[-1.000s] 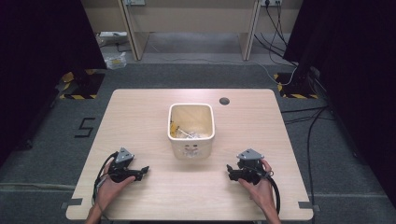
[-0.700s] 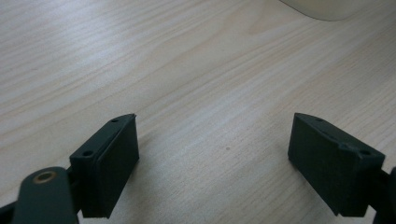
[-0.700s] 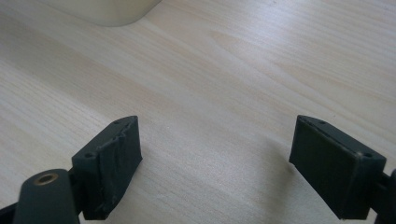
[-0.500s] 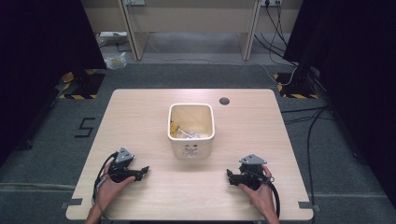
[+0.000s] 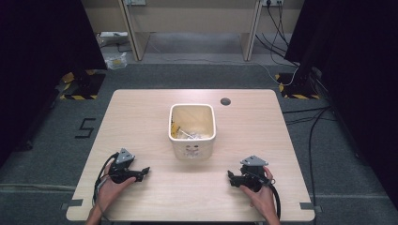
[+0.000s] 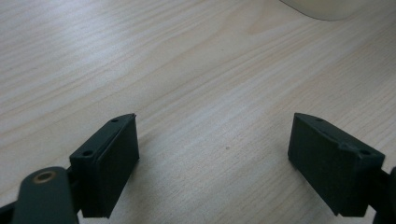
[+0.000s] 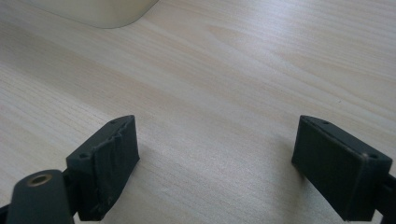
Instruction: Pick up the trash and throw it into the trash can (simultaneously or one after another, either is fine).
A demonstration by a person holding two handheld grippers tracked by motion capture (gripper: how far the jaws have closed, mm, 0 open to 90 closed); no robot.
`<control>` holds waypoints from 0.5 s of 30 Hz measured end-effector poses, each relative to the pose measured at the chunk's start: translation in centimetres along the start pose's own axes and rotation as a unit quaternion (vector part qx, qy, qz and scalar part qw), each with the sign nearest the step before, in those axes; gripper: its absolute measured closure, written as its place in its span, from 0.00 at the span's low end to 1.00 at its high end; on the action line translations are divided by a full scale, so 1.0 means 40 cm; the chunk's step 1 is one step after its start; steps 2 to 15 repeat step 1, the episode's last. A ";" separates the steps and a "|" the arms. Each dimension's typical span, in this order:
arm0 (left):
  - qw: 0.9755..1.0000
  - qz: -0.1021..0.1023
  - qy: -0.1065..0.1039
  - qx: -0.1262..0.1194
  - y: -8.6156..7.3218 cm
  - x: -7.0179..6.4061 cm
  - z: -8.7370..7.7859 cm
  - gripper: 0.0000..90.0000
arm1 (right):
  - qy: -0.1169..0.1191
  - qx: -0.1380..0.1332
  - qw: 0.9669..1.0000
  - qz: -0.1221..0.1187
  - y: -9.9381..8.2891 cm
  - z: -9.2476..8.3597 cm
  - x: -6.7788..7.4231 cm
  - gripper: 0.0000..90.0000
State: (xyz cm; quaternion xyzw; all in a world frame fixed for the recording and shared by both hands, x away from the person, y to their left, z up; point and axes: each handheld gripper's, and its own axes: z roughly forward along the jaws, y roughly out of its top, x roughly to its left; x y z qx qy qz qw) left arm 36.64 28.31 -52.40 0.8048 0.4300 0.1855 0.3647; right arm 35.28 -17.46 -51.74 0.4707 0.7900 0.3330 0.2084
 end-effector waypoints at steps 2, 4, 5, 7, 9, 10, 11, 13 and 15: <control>1.000 0.000 0.000 0.000 0.000 0.000 0.000 0.17 | 0.000 0.000 1.000 0.001 0.000 0.000 0.000 0.16; 1.000 0.000 0.000 0.000 0.000 0.000 0.000 0.17 | 0.000 0.000 1.000 0.001 0.000 0.000 0.000 0.16; 1.000 0.000 0.000 0.000 0.000 0.000 0.000 0.17 | 0.000 0.000 1.000 0.001 0.000 0.000 0.000 0.16; 1.000 0.000 0.000 0.000 0.000 0.000 0.000 0.17 | 0.000 0.000 1.000 0.001 0.000 0.000 0.000 0.16; 1.000 0.000 0.000 0.000 0.000 0.000 0.000 0.17 | 0.000 0.000 1.000 0.001 0.000 0.000 0.000 0.16; 1.000 0.000 0.000 0.000 0.000 0.000 0.000 0.17 | 0.000 0.000 1.000 0.001 0.000 0.000 0.000 0.16; 1.000 0.000 0.000 0.000 0.000 0.000 0.000 0.17 | 0.000 0.000 1.000 0.001 0.000 0.000 0.000 0.16; 1.000 0.000 0.000 0.000 0.000 0.000 0.000 0.17 | 0.000 0.000 1.000 0.001 0.000 0.000 0.000 0.16; 1.000 0.000 0.000 0.000 0.000 0.000 0.000 0.17 | 0.000 0.000 1.000 0.001 0.000 0.000 0.000 0.16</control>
